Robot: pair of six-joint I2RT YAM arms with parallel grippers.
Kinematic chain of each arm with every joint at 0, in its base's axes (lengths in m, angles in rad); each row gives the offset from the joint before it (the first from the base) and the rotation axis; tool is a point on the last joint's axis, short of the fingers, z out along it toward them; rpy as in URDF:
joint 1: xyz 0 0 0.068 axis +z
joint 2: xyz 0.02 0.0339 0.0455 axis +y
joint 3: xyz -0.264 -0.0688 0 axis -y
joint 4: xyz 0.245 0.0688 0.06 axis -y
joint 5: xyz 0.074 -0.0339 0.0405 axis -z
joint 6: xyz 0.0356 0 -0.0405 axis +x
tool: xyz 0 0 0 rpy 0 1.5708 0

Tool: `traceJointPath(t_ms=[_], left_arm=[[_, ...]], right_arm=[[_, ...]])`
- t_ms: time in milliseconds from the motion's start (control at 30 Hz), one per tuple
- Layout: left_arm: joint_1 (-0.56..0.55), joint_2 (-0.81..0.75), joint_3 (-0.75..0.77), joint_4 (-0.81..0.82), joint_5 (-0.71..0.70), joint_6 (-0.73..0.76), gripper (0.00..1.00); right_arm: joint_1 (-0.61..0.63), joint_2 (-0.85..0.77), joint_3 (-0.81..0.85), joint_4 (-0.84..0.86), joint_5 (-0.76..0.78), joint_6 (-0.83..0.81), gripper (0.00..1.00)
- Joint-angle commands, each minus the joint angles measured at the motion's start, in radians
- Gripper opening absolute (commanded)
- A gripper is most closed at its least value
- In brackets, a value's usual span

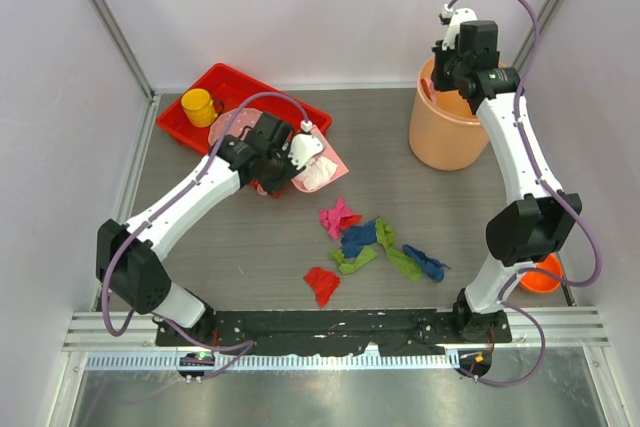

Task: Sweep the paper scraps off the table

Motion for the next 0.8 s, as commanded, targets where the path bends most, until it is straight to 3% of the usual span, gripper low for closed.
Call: traceJointPath(t_ms=[0, 400, 767], left_arm=[[-0.004, -0.053, -0.013, 0.016, -0.008, -0.007, 0.00], [-0.003, -0.056, 0.057, -0.014, -0.028, -0.011, 0.00], [-0.003, -0.027, 0.220, -0.072, -0.106, -0.036, 0.00]], right_arm=[[0.001, 0.029, 0.060, 0.002, -0.121, 0.020, 0.01], [0.007, -0.029, -0.043, 0.112, -0.408, 0.156, 0.01], [0.163, -0.156, -0.216, 0.135, -0.367, 0.126, 0.01]])
